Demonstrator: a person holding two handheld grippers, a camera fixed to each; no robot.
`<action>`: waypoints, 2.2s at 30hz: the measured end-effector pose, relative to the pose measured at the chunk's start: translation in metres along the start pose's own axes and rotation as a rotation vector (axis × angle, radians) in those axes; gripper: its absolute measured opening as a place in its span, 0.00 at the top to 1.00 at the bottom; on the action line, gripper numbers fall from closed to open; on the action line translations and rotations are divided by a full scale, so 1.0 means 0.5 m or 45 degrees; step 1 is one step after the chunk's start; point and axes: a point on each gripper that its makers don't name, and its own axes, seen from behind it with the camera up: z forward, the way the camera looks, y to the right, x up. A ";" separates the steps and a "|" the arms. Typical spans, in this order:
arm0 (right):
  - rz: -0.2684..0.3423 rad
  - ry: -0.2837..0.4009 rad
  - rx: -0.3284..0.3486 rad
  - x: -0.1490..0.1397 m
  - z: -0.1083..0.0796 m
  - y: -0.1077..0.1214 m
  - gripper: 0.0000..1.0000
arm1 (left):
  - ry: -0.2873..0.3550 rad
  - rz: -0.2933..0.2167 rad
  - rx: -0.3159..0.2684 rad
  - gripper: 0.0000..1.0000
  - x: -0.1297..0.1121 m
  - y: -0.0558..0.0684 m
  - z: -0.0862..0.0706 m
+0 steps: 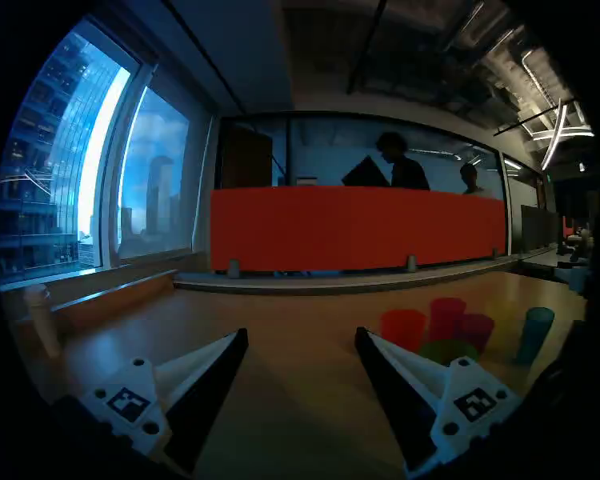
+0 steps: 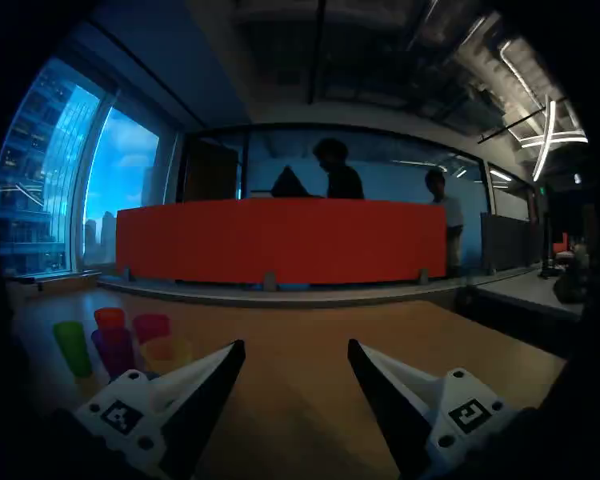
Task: Pour water
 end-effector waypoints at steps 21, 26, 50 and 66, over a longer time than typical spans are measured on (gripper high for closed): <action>-0.081 -0.053 0.036 0.162 0.000 0.013 0.00 | 0.011 0.108 -0.056 0.00 0.186 0.012 0.018; -0.051 -0.065 0.068 0.214 0.004 0.005 0.01 | -0.007 0.101 -0.079 0.00 0.239 0.014 0.025; 0.018 -0.068 0.163 0.358 0.002 0.002 0.00 | -0.048 0.042 -0.219 0.00 0.365 0.029 0.026; -0.049 -0.088 0.536 0.369 -0.044 -0.124 0.01 | -0.071 0.065 -0.486 0.00 0.369 0.109 0.001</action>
